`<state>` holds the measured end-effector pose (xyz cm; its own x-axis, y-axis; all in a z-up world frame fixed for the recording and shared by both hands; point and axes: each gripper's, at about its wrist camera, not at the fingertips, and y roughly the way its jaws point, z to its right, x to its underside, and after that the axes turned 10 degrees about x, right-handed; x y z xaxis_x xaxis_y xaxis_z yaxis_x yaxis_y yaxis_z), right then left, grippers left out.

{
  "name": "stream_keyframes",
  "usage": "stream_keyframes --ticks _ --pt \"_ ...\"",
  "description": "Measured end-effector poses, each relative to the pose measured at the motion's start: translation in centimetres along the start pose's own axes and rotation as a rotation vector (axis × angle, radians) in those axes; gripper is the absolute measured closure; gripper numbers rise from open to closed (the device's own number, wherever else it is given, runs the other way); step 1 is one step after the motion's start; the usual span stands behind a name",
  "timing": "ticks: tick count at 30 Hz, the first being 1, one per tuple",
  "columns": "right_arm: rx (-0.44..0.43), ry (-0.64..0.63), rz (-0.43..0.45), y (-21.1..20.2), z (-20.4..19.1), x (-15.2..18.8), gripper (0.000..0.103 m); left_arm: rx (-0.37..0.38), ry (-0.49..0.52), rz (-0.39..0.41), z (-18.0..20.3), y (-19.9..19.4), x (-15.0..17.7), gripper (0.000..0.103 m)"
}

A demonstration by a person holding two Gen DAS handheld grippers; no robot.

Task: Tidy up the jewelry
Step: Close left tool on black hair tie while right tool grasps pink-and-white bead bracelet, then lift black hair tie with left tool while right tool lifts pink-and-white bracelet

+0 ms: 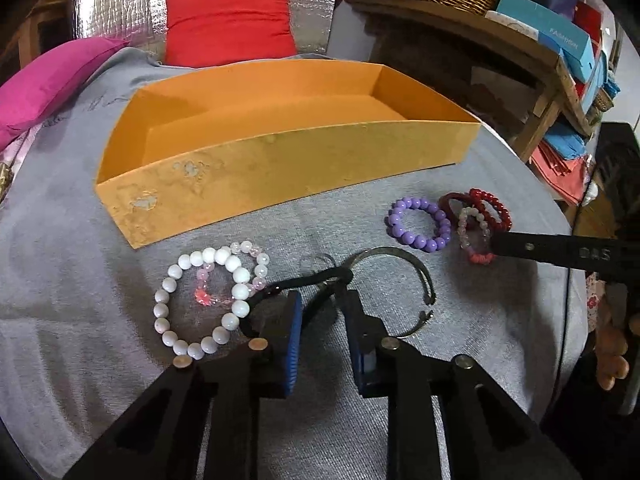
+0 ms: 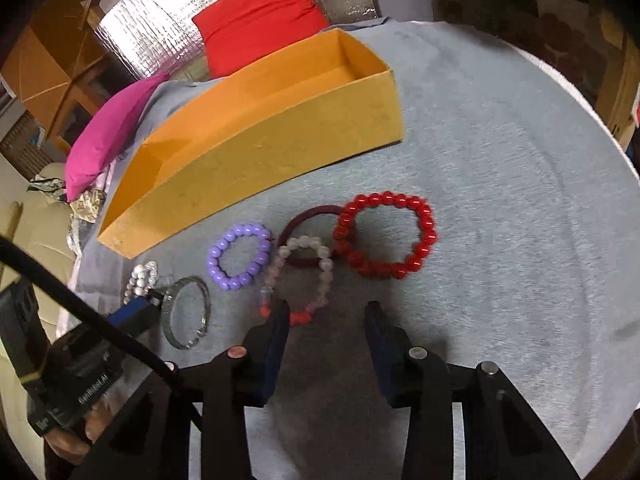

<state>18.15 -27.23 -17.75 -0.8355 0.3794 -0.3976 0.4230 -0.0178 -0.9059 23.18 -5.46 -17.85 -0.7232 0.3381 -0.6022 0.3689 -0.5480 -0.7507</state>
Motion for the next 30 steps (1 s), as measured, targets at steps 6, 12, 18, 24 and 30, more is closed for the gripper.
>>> stream_keyframes --ticks 6,12,18,24,30 --pt "0.128 -0.063 0.021 1.5 -2.1 -0.8 0.080 0.020 -0.026 -0.001 -0.9 -0.2 0.3 0.091" --pt "0.191 -0.149 0.069 1.3 -3.8 0.0 0.095 0.023 -0.029 0.008 -0.9 -0.6 0.1 0.091" --pt "0.148 -0.163 0.104 0.1 -3.8 0.6 0.095 0.016 0.005 -0.002 0.0 -0.4 0.1 0.070" --pt "0.161 -0.170 0.128 -0.5 -2.7 0.7 0.095 -0.048 0.054 0.097 1.0 -1.9 -0.5 0.052" --pt "0.237 -0.249 0.200 -1.7 -4.6 0.9 0.095 -0.106 0.124 0.058 1.5 -0.3 0.0 0.049"
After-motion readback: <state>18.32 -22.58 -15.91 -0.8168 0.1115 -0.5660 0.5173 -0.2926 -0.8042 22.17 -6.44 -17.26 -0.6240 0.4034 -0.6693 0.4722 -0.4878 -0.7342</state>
